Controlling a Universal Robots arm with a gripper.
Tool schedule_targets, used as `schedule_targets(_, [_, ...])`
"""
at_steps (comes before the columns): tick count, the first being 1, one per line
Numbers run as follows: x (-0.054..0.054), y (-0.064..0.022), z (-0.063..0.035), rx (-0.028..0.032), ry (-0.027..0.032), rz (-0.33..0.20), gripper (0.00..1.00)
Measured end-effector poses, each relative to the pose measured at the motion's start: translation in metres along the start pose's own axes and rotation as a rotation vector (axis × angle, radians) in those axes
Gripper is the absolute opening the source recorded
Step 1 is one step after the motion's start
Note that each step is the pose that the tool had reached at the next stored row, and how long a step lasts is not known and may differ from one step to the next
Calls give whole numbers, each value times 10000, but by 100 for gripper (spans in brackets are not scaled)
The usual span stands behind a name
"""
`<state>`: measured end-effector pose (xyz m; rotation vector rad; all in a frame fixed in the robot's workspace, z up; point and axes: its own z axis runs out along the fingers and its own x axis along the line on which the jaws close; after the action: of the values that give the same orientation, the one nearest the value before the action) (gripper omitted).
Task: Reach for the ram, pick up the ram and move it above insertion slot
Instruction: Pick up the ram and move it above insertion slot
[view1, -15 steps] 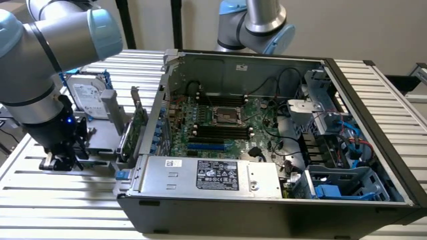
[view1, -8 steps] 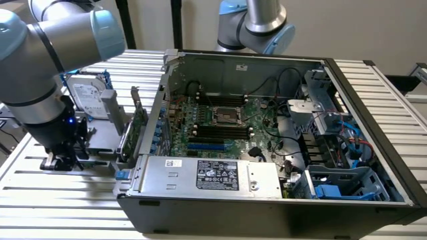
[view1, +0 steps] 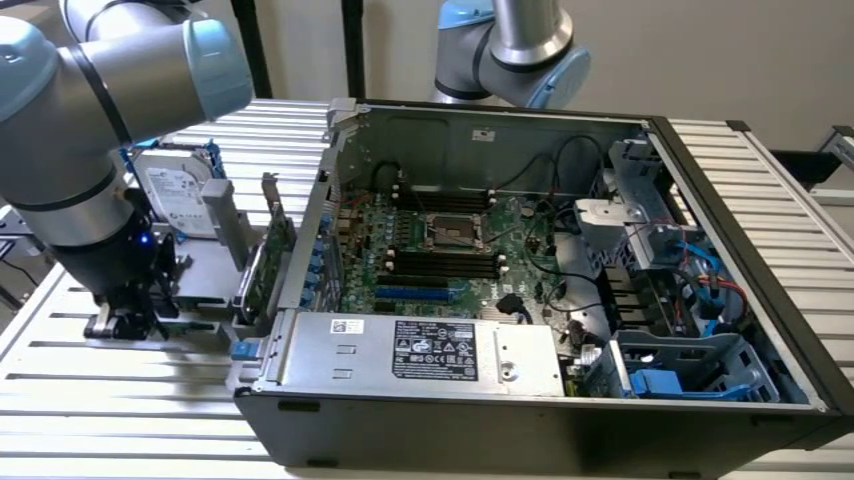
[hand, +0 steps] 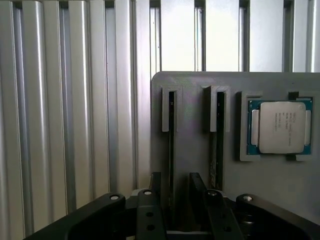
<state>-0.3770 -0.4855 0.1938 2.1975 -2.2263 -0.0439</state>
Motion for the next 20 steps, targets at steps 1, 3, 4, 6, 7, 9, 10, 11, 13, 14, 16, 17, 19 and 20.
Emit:
schedule_targets(1, [-3, 0, 1, 0, 5, -30, 36])
schedule_targets(3, [-3, -1, 1, 0, 12, -43, 36])
schedule_targets(4, [-4, 0, 1, 0, 14, -42, 35])
schedule_targets(6, [-4, 0, 0, -1, 16, -42, 28])
schedule_targets(7, [-4, 0, 0, -1, 16, -42, 22])
schedule_targets(9, [-4, 0, 0, -1, 16, -42, 16])
schedule_targets(10, [-4, 0, 0, -1, 16, -42, 14])
schedule_targets(11, [-4, 0, 1, -1, 15, -42, 14])
schedule_targets(13, [-4, 0, 0, -1, 15, -42, 14])
schedule_targets(14, [-4, 0, 0, -1, 15, -42, 14])
schedule_targets(16, [-4, 0, 1, 0, 14, -41, 14])
schedule_targets(17, [-4, 0, 1, 1, 13, -41, 14])
schedule_targets(19, [-2, 0, -3, 1, 13, -42, 14])
schedule_targets(20, [-1, 1, -9, 0, 15, -41, 14])
